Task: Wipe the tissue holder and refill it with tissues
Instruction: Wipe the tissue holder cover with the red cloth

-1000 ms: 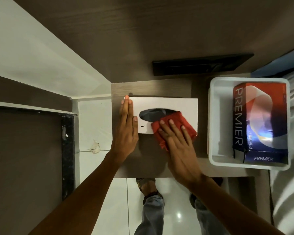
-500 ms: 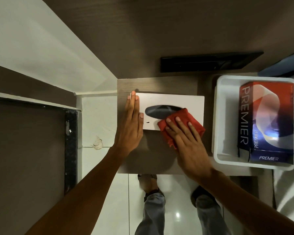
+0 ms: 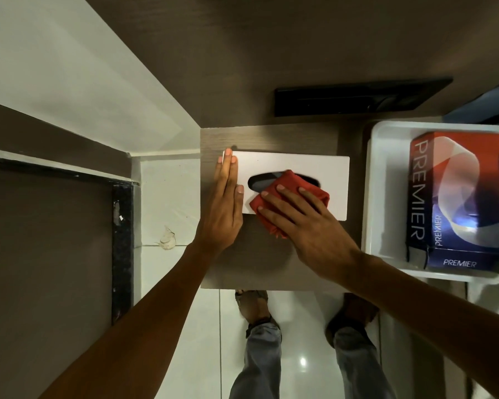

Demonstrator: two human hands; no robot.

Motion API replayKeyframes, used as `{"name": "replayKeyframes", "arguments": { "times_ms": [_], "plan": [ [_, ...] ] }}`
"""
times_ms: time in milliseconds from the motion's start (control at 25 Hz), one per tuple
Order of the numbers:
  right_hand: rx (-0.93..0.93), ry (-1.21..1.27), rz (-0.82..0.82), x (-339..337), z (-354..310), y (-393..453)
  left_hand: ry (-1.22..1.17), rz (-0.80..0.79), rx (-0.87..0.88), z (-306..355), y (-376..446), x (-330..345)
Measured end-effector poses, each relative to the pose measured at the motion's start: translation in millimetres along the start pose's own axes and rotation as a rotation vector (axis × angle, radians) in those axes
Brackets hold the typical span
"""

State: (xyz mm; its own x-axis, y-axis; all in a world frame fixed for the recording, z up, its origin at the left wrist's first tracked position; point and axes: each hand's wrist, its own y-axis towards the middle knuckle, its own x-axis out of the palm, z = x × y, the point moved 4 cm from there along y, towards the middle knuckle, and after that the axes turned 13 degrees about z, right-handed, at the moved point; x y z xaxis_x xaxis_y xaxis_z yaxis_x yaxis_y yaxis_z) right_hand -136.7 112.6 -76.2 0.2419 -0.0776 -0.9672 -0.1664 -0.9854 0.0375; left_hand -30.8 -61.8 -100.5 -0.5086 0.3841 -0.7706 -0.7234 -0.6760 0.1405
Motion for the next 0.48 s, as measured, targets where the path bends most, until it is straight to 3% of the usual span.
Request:
{"name": "replayKeyframes", "arguments": {
  "times_ms": [480],
  "plan": [
    [-0.125, -0.012, 0.005, -14, 3, 21, -0.034, 0.0, 0.035, -3, 0, 0]
  ]
}}
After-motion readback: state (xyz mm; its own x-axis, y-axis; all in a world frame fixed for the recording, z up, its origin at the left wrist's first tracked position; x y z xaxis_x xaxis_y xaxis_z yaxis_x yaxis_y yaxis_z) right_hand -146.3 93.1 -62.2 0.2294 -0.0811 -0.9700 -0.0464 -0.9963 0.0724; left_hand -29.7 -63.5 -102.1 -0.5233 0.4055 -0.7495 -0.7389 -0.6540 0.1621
